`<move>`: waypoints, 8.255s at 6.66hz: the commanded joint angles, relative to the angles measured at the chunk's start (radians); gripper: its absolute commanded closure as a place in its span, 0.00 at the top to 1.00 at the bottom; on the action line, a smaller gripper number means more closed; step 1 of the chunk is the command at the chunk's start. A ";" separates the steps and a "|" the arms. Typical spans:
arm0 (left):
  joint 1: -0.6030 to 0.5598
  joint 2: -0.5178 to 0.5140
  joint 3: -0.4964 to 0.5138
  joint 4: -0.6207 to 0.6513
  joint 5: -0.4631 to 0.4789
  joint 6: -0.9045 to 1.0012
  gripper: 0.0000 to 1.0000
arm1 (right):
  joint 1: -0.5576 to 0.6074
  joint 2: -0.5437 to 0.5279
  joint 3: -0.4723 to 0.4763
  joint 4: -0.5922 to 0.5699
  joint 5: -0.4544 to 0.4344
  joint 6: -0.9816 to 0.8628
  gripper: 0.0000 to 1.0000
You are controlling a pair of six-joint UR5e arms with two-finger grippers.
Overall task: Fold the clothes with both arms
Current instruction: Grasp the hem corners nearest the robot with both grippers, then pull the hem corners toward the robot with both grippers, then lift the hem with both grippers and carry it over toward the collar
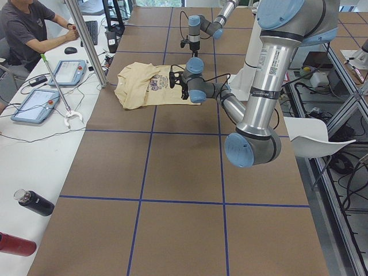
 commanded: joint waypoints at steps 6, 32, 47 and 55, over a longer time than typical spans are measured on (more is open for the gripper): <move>0.265 -0.090 0.023 0.263 0.185 -0.086 0.92 | 0.028 -0.006 0.046 0.012 0.017 0.000 0.00; 0.286 -0.094 -0.138 0.392 0.127 -0.029 0.00 | 0.048 -0.167 0.217 0.013 0.254 0.123 0.00; 0.053 -0.252 0.017 0.316 0.087 0.048 0.00 | 0.389 0.014 -0.017 0.079 0.369 0.000 0.00; -0.106 -0.338 0.208 0.166 -0.100 0.056 0.00 | 0.487 0.253 -0.216 0.078 0.364 -0.002 0.00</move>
